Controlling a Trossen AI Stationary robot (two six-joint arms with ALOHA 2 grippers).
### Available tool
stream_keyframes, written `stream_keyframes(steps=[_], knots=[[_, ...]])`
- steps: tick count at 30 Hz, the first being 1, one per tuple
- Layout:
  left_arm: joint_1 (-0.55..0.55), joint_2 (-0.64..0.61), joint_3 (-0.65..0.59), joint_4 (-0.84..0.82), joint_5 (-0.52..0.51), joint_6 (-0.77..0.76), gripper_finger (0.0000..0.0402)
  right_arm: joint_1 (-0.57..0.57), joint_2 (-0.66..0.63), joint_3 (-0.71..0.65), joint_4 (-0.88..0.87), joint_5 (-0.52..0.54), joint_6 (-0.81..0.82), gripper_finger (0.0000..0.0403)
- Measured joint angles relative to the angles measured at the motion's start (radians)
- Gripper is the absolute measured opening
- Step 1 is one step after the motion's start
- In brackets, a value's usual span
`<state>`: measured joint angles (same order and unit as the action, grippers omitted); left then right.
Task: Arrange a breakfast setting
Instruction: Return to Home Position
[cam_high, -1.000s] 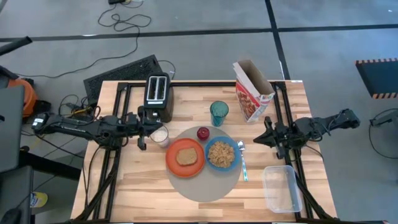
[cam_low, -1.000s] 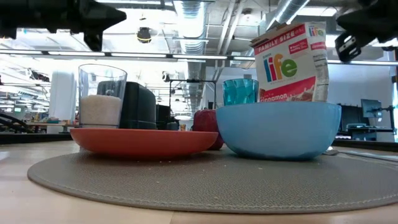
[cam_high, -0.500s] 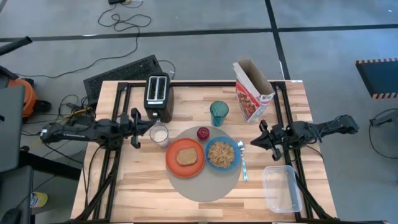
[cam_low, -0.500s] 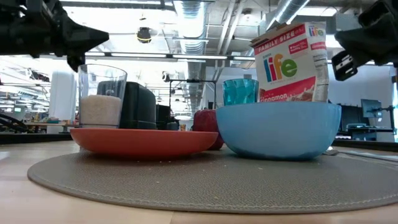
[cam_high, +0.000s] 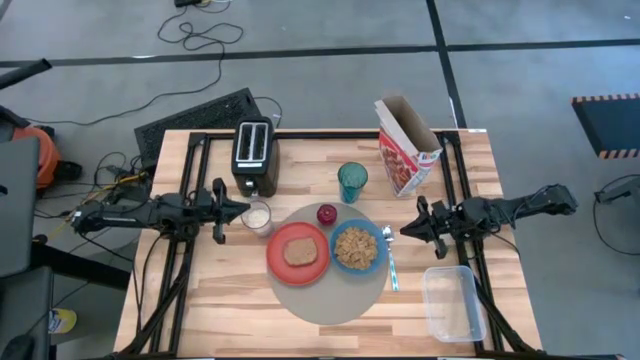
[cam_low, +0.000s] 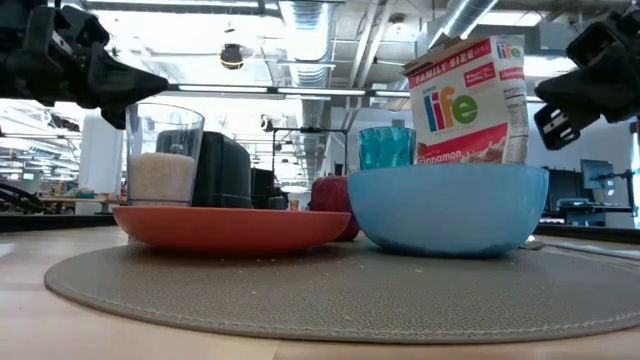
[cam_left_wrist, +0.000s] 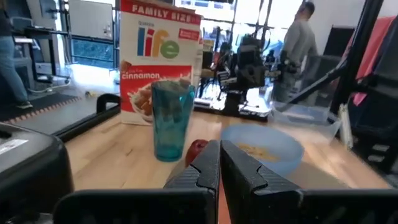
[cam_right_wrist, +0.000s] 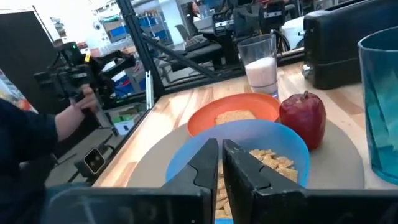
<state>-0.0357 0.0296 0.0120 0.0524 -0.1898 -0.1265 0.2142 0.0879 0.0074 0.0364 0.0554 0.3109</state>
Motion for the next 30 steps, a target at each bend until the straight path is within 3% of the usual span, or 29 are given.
stream_keyframes(steps=[3, 9, 30], knots=[[0.000, 0.006, 0.000, -0.004, -0.007, 0.015, 0.0000, 0.000, 0.005, 0.000, 0.000, -0.001, 0.002, 0.0054], [0.000, 0.009, 0.000, -0.003, -0.007, -0.010, 0.0000, -0.001, 0.002, 0.000, 0.013, 0.063, -0.181, 0.0055], [0.000, 0.009, 0.000, -0.003, -0.007, -0.010, 0.0000, -0.001, 0.003, -0.002, 0.006, 0.064, -0.188, 0.0056]])
